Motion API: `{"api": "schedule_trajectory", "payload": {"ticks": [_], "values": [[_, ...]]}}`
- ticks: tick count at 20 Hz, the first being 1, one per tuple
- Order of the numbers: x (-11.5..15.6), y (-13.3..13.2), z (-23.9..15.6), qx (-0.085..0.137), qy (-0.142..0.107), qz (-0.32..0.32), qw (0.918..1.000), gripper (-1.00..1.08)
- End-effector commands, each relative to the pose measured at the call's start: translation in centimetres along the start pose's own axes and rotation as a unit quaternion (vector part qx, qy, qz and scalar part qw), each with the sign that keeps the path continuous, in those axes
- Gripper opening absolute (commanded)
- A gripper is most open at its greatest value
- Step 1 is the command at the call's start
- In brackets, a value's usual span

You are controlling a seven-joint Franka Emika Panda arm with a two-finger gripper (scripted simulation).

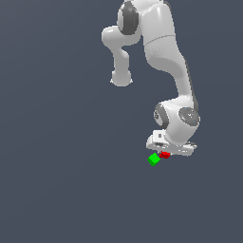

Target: Stack the red cube on top of the green cube.

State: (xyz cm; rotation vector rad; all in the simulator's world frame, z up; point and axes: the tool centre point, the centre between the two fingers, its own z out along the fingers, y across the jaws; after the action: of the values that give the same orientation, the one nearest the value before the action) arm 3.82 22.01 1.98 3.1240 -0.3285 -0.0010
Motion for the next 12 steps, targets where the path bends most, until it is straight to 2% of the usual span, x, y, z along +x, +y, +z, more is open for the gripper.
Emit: {"api": "schedule_trajectory", "payload": {"ticks": [1, 12], "values": [[0.04, -0.02, -0.03, 0.000, 0.000, 0.000, 1.0000, -1.00], [0.00, 0.00, -0.25, 0.000, 0.000, 0.000, 1.0000, -1.00]]}}
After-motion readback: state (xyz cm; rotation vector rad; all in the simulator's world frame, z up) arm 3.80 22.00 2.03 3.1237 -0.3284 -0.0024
